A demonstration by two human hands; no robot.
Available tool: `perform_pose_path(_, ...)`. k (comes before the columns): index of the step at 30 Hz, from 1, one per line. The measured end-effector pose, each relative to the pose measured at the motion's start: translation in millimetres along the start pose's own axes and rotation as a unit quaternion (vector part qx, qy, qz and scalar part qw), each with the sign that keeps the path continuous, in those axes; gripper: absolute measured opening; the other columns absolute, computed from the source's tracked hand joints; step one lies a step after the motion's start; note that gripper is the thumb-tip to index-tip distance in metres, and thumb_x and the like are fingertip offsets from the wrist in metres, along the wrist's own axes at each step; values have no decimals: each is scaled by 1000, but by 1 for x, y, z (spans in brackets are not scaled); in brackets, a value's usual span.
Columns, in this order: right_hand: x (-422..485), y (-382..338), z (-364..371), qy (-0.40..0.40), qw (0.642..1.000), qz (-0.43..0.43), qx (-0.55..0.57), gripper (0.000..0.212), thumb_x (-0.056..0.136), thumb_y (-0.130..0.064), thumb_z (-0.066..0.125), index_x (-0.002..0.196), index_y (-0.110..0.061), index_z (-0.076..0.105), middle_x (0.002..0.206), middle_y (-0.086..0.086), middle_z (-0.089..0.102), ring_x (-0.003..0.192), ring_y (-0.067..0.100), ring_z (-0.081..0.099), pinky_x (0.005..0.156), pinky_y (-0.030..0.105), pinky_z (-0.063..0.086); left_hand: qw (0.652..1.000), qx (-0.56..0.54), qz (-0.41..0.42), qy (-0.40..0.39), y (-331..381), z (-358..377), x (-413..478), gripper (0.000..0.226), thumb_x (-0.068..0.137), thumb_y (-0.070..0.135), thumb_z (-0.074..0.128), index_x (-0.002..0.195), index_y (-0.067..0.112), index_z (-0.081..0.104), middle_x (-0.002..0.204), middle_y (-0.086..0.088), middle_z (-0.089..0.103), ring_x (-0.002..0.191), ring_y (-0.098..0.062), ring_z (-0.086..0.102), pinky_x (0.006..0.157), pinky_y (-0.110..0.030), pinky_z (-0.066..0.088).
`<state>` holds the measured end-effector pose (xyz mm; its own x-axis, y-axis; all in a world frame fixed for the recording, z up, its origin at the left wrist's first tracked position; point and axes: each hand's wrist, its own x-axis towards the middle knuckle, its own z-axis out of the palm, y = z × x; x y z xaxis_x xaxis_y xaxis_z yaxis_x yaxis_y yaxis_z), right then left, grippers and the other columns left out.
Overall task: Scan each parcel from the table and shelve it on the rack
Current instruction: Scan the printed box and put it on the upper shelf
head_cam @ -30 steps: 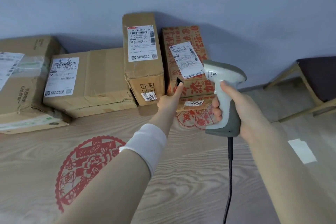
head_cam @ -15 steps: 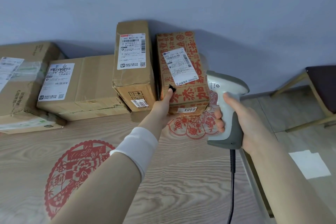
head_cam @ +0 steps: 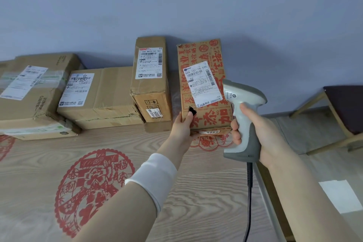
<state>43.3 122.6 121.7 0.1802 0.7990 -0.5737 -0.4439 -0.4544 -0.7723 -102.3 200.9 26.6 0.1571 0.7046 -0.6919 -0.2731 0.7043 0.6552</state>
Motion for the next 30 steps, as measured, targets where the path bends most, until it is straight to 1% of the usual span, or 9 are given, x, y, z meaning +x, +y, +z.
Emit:
perform_pose_path(5, -38, -5, 8, 10, 999, -44, -18, 33, 89, -39, 58, 76, -8, 57, 58, 5, 56, 41, 14, 46, 40, 21, 41, 996, 39, 74, -36, -10, -8, -35, 54, 97, 30, 50, 146, 18, 32, 136, -8, 48, 112, -23, 51, 83, -38, 55)
perform_pose_path(10, -96, 0, 30, 17, 996, -84, -23, 33, 88, -39, 60, 78, -8, 57, 60, 6, 56, 41, 15, 46, 40, 22, 42, 990, 25, 123, -67, -9, -27, -89, 56, 97, 30, 50, 149, 21, 29, 137, -8, 50, 115, -22, 52, 88, -40, 53)
perform_pose_path(13, -134, 13, 52, 16, 993, -113, -42, 32, 88, -39, 59, 87, -7, 60, 60, 5, 57, 43, 16, 46, 42, 23, 42, 985, 0, 147, -92, -9, -54, -128, 53, 98, 29, 49, 148, 20, 31, 136, -9, 50, 107, -18, 56, 76, -31, 54)
perform_pose_path(16, -165, 35, 81, 19, 990, -132, -41, 33, 89, -39, 58, 96, -7, 62, 60, 5, 55, 44, 15, 45, 42, 24, 41, 978, 1, 182, -99, -3, -89, -162, 49, 99, 28, 45, 147, 24, 32, 134, -8, 52, 111, -20, 55, 85, -36, 52)
perform_pose_path(18, -180, 51, 106, 7, 990, -135, -40, 32, 91, -39, 57, 96, -7, 62, 59, 4, 54, 43, 14, 45, 40, 23, 40, 976, -2, 199, -88, 1, -118, -179, 48, 100, 28, 44, 146, 26, 33, 131, -6, 55, 117, -23, 53, 96, -42, 48)
perform_pose_path(20, -195, 64, 131, -7, 990, -137, -43, 31, 92, -37, 55, 96, -7, 60, 58, 3, 54, 41, 14, 44, 39, 23, 39, 975, -1, 213, -70, 5, -144, -195, 47, 100, 28, 44, 146, 26, 34, 127, -5, 58, 118, -24, 53, 98, -44, 46)
perform_pose_path(26, -230, 70, 188, -37, 978, -174, -105, 28, 93, -35, 55, 97, -7, 59, 53, 2, 55, 38, 14, 47, 42, 20, 40, 966, -28, 255, -2, 28, -203, -230, 47, 101, 26, 43, 147, 27, 32, 102, 6, 64, 93, -13, 58, 77, -30, 47)
perform_pose_path(28, -235, 72, 199, -43, 974, -180, -128, 29, 92, -36, 56, 96, -7, 62, 54, 2, 56, 40, 15, 48, 42, 19, 40, 964, -34, 264, 15, 29, -217, -236, 47, 101, 26, 42, 147, 28, 31, 106, 5, 64, 94, -15, 57, 77, -33, 45)
perform_pose_path(30, -241, 74, 207, -50, 973, -176, -144, 29, 91, -36, 57, 94, -8, 63, 54, 1, 56, 40, 14, 48, 42, 20, 40, 961, -35, 272, 29, 27, -227, -240, 48, 101, 28, 41, 148, 30, 30, 121, 1, 61, 106, -18, 56, 84, -35, 46)
